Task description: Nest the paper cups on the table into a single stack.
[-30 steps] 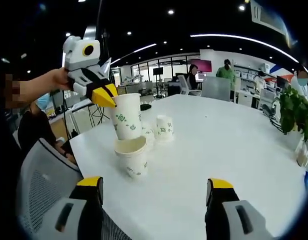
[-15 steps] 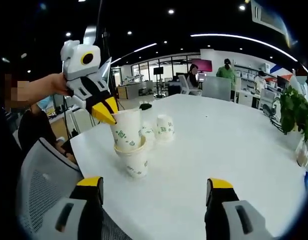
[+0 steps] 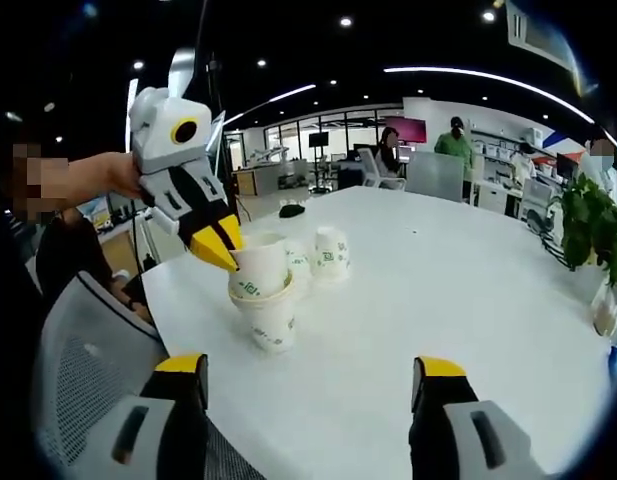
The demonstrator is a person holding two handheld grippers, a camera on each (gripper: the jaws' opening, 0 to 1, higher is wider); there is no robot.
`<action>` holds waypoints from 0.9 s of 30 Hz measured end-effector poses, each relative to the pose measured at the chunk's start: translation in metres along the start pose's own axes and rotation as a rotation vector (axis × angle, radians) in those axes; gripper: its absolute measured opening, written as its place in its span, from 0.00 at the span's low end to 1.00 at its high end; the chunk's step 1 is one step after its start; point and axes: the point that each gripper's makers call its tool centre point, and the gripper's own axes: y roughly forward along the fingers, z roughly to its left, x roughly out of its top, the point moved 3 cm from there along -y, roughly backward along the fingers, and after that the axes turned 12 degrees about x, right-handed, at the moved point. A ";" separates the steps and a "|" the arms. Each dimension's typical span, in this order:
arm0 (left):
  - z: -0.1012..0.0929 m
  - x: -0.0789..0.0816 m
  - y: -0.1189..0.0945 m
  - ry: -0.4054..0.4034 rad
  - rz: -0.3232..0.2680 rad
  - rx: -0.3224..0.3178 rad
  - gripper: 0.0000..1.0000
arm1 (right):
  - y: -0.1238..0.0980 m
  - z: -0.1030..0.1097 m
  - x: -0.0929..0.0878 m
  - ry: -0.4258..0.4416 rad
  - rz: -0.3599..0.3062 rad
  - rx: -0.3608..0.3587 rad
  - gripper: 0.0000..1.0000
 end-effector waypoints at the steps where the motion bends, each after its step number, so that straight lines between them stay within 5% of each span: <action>1: -0.001 -0.001 0.001 0.000 0.001 -0.005 0.00 | 0.000 0.000 0.000 0.000 0.000 0.000 0.84; 13: -0.009 -0.009 0.011 -0.017 0.030 -0.083 0.01 | 0.000 0.001 0.000 -0.006 0.010 -0.005 0.83; 27: -0.010 -0.020 0.019 -0.022 0.061 -0.102 0.01 | 0.000 0.002 0.000 -0.006 0.019 -0.010 0.81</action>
